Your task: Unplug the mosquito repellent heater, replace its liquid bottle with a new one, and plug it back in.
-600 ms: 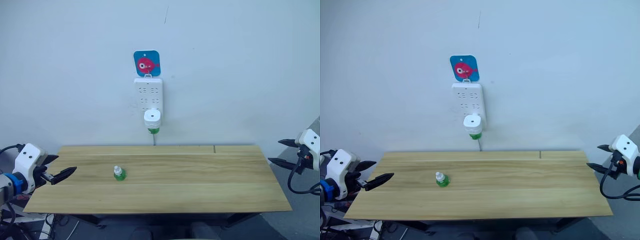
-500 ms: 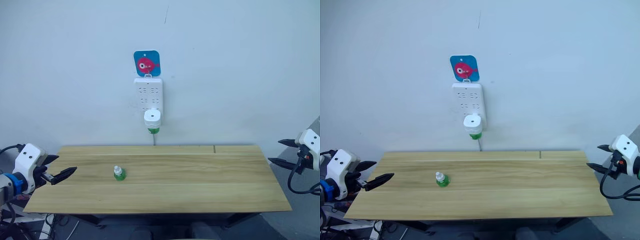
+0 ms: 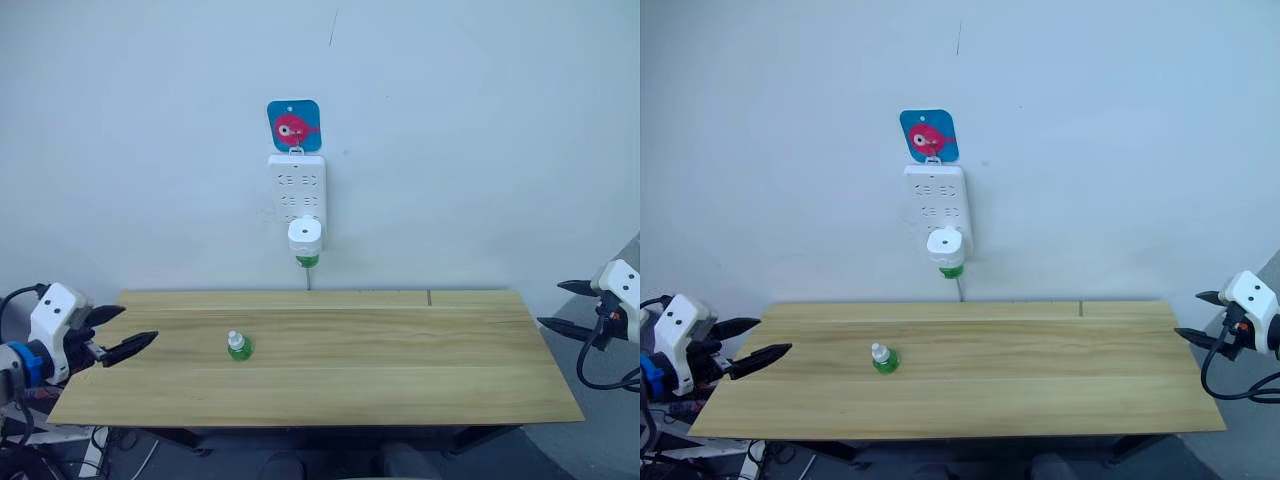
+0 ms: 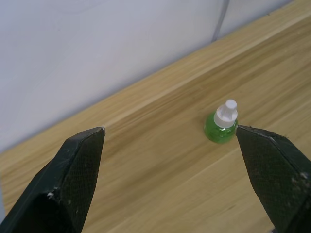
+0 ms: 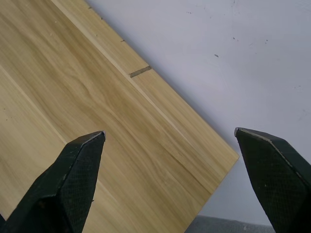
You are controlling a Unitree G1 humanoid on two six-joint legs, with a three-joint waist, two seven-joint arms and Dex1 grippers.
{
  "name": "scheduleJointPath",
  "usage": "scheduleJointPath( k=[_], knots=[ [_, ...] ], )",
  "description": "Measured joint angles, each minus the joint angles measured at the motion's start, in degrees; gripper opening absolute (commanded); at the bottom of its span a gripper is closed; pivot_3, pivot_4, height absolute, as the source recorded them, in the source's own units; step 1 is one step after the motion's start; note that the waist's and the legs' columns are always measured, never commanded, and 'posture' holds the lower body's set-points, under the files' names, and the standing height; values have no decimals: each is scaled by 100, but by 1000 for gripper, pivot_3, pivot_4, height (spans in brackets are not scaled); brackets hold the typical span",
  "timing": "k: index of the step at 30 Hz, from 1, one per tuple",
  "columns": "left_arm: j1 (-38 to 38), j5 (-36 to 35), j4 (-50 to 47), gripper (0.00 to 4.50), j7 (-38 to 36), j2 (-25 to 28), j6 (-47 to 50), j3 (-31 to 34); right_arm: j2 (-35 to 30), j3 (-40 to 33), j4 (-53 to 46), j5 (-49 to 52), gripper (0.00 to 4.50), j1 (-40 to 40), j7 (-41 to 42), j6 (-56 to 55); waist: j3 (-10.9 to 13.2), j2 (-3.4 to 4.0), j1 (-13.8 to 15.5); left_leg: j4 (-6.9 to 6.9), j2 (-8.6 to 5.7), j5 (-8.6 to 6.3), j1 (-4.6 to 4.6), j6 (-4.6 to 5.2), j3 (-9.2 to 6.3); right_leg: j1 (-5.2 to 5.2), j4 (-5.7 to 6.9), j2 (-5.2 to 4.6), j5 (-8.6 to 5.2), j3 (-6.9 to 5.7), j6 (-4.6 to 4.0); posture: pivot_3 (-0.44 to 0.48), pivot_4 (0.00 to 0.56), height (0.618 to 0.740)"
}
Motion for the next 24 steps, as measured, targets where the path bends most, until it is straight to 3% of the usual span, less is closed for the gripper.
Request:
scheduleJointPath(
  k=[10,17,24],
  knots=[
    [-85,33,210,4500,155,-18,-375,-1,-5,-1,0,0,4462,5,-2,-1,22,2,2,0,1,0,0,0,0,0,1,0,2,-1,3,36,26,740],
    [-334,-431,216,4500,-97,-28,1,34,-4,-31,-161,35,4462,193,-39,6,49,3,-41,1,0,0,0,0,0,1,2,0,2,-2,4,-3,40,740],
    [-684,-471,373,4500,-178,-7,78,16,97,-367,-1295,355,4462,866,-204,376,118,3,-155,0,2,-1,-3,0,-2,-2,2,2,10,-2,17,-80,83,740]
  ],
)
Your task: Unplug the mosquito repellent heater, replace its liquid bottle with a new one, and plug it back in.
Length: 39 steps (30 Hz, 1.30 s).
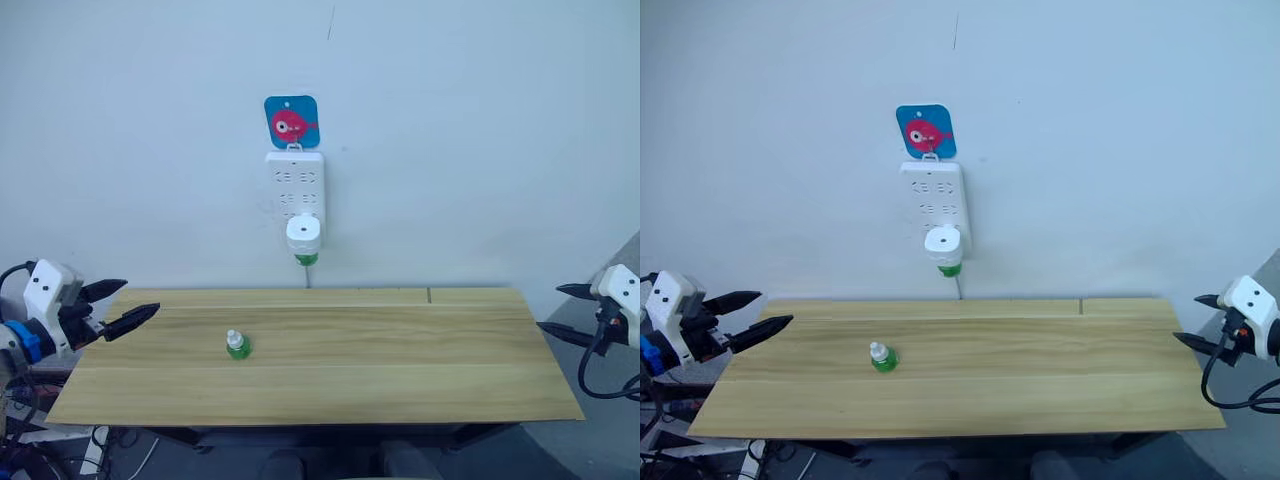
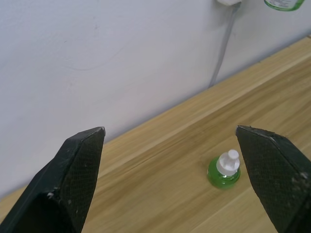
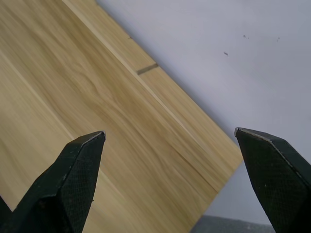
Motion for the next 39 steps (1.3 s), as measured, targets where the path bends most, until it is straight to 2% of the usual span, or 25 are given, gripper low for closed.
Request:
scheduleJointPath(
  k=[8,11,17,23,27,32,39],
  knots=[
    [-364,-73,-245,4500,-191,12,407,-282,393,-253,-2720,1161,4462,576,-559,1822,164,-15,-221,7,1,0,-8,-1,-3,0,2,0,16,2,28,-129,104,740],
    [-547,-77,-432,4500,-268,15,594,-509,716,-223,-3875,1644,4462,569,-1040,2482,209,-37,-302,6,1,-2,-10,-3,-10,-1,3,0,17,-2,30,-140,111,740],
    [-1110,-73,-500,4500,-218,-29,593,-726,1293,-74,-5205,2289,4462,242,-2183,3361,295,-73,-417,8,0,-3,-32,-6,-19,-12,-2,-1,21,-9,38,-163,106,740],
    [-1744,-47,-732,4500,18,-610,543,-1188,1755,149,-5584,2369,4462,232,-3148,3815,293,-74,-465,27,-1,-6,-112,-8,-29,-82,1,0,37,-15,56,-223,84,740],
    [-2298,146,-185,4500,-31,-718,224,-1438,2132,420,-5901,2382,4462,136,-3759,4018,292,-74,-609,26,2,-6,-112,-8,-33,-85,6,5,38,-17,55,-245,98,740],
    [-2752,420,495,4500,-33,-806,-203,-1628,2141,554,-6083,2308,4462,254,-3921,3995,292,-75,-783,27,1,-6,-115,-8,-32,-85,2,5,37,-15,56,-271,95,740],
    [-2972,581,888,4500,-19,-918,-431,-1742,2155,540,-6080,2122,4462,646,-3886,3721,292,-75,-915,27,1,-6,-115,-8,-34,-84,3,5,37,-15,57,-276,95,740]
  ],
)
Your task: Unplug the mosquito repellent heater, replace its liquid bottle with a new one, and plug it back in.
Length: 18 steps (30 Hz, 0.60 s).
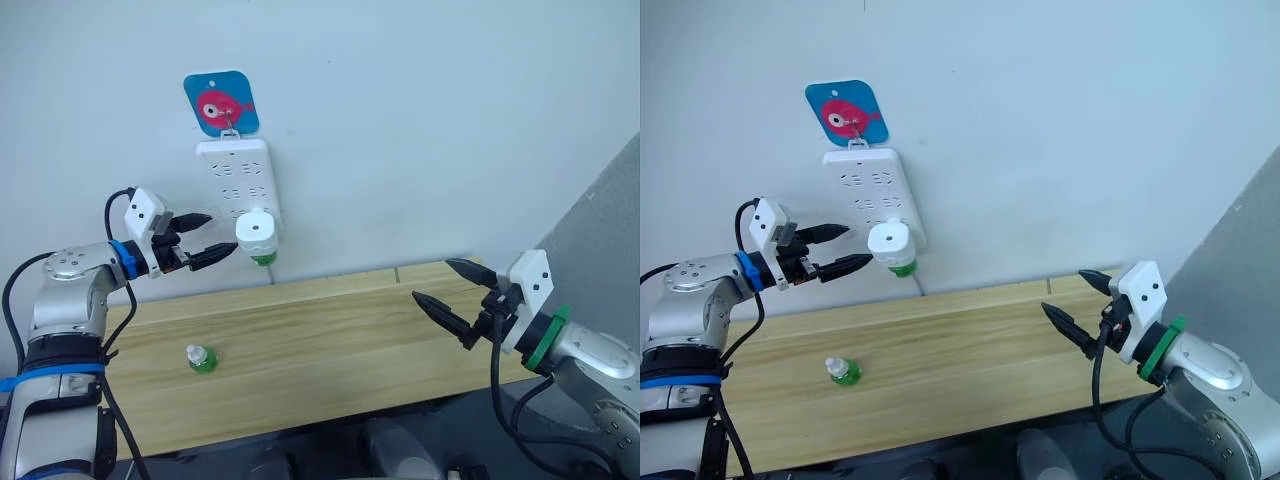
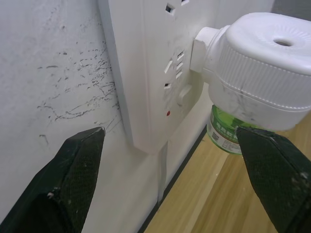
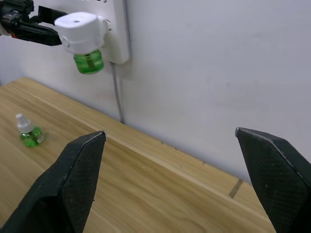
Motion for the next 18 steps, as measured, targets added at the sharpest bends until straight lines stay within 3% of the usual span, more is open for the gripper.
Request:
scheduleJointPath(
  k=[18],
  knots=[
    [-874,177,822,4500,-478,-245,129,-302,42,34,-67,-161,4462,185,-67,-177,0,0,-153,11,-3,1,-4,0,-4,2,4,0,3,-2,6,-320,98,740]
  ],
)
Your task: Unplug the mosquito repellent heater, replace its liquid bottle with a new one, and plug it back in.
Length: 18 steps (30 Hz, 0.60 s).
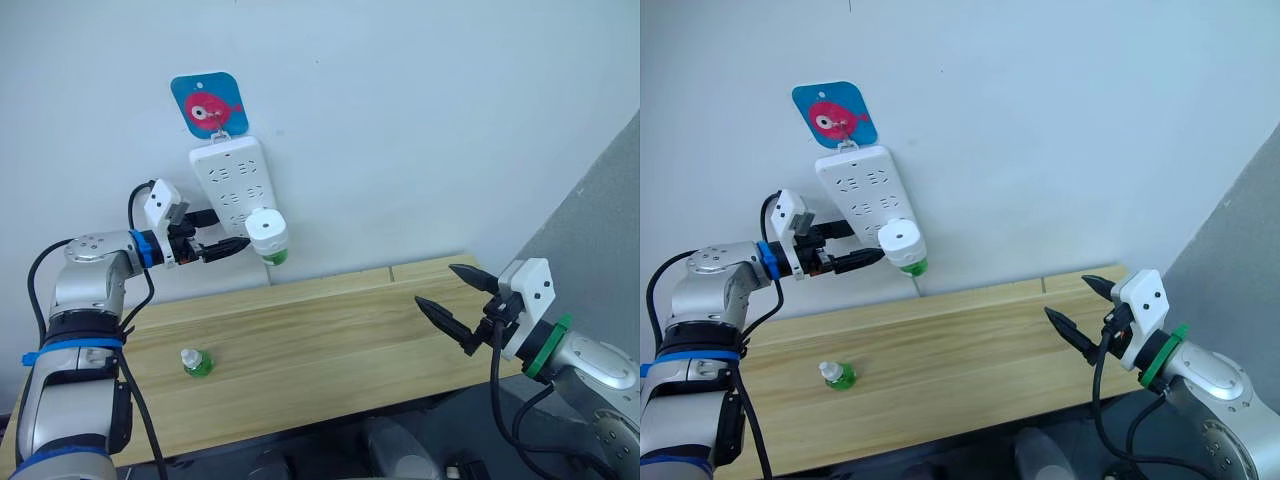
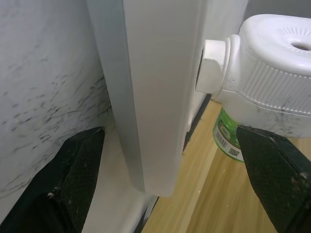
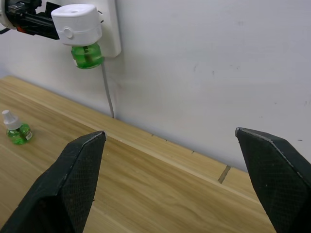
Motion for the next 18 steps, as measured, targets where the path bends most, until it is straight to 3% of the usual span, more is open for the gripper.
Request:
scheduleJointPath(
  k=[1,4,12,18],
  knots=[
    [-28,0,24,4500,-21,-4,10,0,1,0,-21,3,4462,-1,-8,7,0,0,-4,1,0,0,0,0,1,0,0,0,0,1,1,-320,98,740],
    [-94,-3,104,3895,-33,-8,15,3,8,1,-31,13,4500,-10,-59,43,0,0,-8,5,0,0,0,0,-1,2,1,0,1,0,2,-319,97,740],
    [-187,-34,118,1446,-217,-6,22,38,94,124,-32,74,4500,-496,-244,210,0,0,-30,6,0,0,0,0,-4,3,2,0,1,-3,2,-319,97,740],
    [-176,-41,73,1329,-257,0,82,52,348,525,-30,164,4500,-1100,-522,483,0,0,-31,19,0,0,-1,0,-6,5,10,0,3,-2,4,-308,97,740]
  ],
)
